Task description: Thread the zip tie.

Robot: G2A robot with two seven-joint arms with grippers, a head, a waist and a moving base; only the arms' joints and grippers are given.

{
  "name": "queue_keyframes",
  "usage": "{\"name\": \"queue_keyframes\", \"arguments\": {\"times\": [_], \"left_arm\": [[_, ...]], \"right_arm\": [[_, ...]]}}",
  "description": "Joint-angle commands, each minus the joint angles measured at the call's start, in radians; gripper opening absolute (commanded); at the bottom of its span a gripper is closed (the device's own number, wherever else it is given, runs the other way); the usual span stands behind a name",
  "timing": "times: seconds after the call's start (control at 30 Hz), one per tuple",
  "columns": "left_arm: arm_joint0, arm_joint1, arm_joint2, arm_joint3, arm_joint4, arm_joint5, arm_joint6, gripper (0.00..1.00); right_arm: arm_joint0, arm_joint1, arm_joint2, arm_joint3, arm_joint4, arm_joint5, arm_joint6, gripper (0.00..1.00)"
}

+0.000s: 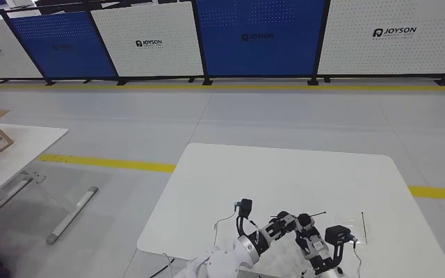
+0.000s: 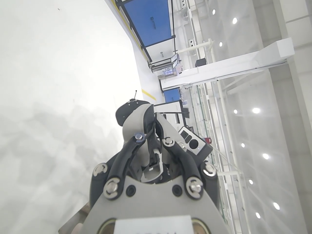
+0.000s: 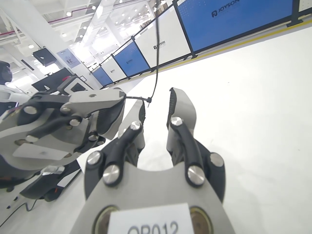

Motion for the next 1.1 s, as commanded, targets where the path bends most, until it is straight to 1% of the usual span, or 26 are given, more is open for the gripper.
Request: {"name": "queue_keyframes", "arguments": {"times": [0.0, 0.07, 0.1, 0.23, 0.3, 0.33, 0.63, 0.7, 0.8, 0.97, 1.07], "left_arm": [[0.001, 0.000, 0.000, 0.000, 0.001, 0.001, 0.002, 0.00], [0.002, 0.000, -0.001, 0.000, 0.002, 0.001, 0.003, 0.00], [0.002, 0.000, -0.002, 0.000, 0.002, 0.000, 0.004, 0.00], [0.004, 0.000, -0.005, 0.000, 0.002, 0.000, 0.006, 0.00], [0.005, 0.000, -0.006, 0.000, 0.003, 0.000, 0.006, 0.00], [0.006, 0.000, -0.006, 0.000, 0.002, 0.000, 0.007, 0.00], [0.005, 0.000, -0.008, -0.003, -0.010, -0.014, -0.004, 0.00], [0.004, 0.000, -0.008, 0.001, -0.017, -0.026, -0.013, 0.00], [0.002, -0.001, -0.006, 0.003, -0.017, -0.034, -0.011, 0.00], [0.000, -0.002, -0.005, 0.003, -0.017, -0.040, -0.008, 0.00], [-0.001, -0.003, -0.005, 0.004, -0.017, -0.044, -0.007, 0.00]], "right_arm": [[0.000, 0.000, -0.001, -0.001, -0.001, 0.001, -0.001, 0.22], [0.000, 0.000, -0.002, -0.001, 0.000, 0.001, -0.001, 0.15], [0.000, 0.000, -0.003, -0.001, 0.000, 0.003, -0.001, 0.13], [0.003, -0.001, -0.006, 0.001, 0.002, 0.007, 0.001, 0.10], [0.004, -0.001, -0.006, 0.003, 0.006, 0.009, 0.002, 0.02], [0.004, -0.001, -0.006, 0.004, 0.006, 0.009, 0.002, 0.00], [0.012, -0.002, -0.012, 0.009, 0.005, 0.010, 0.013, 0.00], [0.015, -0.002, -0.016, 0.012, 0.000, 0.005, 0.020, 0.00], [0.016, -0.001, -0.019, 0.015, -0.001, -0.006, 0.026, 0.00], [0.018, 0.000, -0.024, 0.016, -0.012, -0.011, 0.031, 0.00], [0.020, 0.001, -0.027, 0.016, -0.016, -0.030, 0.035, 0.00]]}}
